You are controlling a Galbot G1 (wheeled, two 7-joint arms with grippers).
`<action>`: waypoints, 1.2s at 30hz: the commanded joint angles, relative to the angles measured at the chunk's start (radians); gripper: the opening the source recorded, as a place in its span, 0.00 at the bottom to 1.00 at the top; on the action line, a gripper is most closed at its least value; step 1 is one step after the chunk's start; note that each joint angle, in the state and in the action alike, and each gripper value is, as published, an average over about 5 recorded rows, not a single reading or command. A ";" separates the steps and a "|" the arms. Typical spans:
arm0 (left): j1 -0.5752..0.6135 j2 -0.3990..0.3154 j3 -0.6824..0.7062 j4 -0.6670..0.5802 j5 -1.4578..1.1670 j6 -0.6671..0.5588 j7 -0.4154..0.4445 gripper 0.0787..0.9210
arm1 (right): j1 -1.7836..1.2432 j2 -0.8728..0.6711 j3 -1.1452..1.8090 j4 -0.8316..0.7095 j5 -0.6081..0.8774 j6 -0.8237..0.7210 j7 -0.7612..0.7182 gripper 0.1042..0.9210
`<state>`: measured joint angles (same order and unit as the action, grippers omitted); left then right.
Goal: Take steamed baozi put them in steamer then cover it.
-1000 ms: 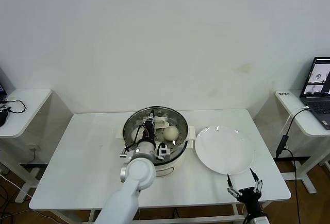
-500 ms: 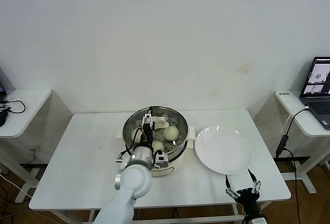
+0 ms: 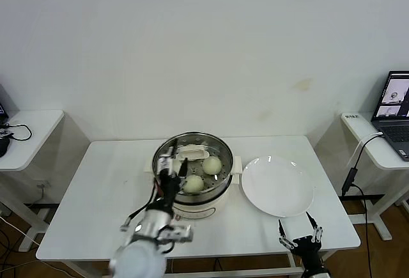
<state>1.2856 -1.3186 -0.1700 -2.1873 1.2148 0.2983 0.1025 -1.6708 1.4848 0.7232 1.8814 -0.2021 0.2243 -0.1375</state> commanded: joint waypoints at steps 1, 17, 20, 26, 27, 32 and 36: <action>0.413 0.065 -0.445 -0.243 -1.269 -0.210 -0.422 0.88 | -0.013 -0.027 -0.014 0.004 0.041 0.004 -0.006 0.88; 0.675 0.058 -0.465 0.048 -1.481 -0.442 -0.336 0.88 | -0.081 -0.068 -0.065 0.112 0.206 -0.093 -0.043 0.88; 0.681 0.038 -0.439 0.043 -1.460 -0.473 -0.336 0.88 | -0.095 -0.077 -0.068 0.129 0.221 -0.113 -0.039 0.88; 0.681 0.010 -0.420 0.021 -1.443 -0.486 -0.328 0.88 | -0.104 -0.089 -0.079 0.139 0.228 -0.141 -0.020 0.88; 0.682 0.008 -0.418 0.020 -1.442 -0.483 -0.328 0.88 | -0.106 -0.093 -0.084 0.144 0.230 -0.152 -0.017 0.88; 0.688 0.000 -0.405 0.026 -1.430 -0.471 -0.327 0.88 | -0.114 -0.117 -0.119 0.176 0.241 -0.223 0.006 0.88; 0.693 -0.010 -0.394 0.026 -1.422 -0.468 -0.328 0.88 | -0.115 -0.129 -0.148 0.185 0.265 -0.227 0.033 0.88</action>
<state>1.9377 -1.3123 -0.5748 -2.1738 -0.1546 -0.1318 -0.2216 -1.7716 1.3835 0.6259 2.0242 0.0140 0.0717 -0.1405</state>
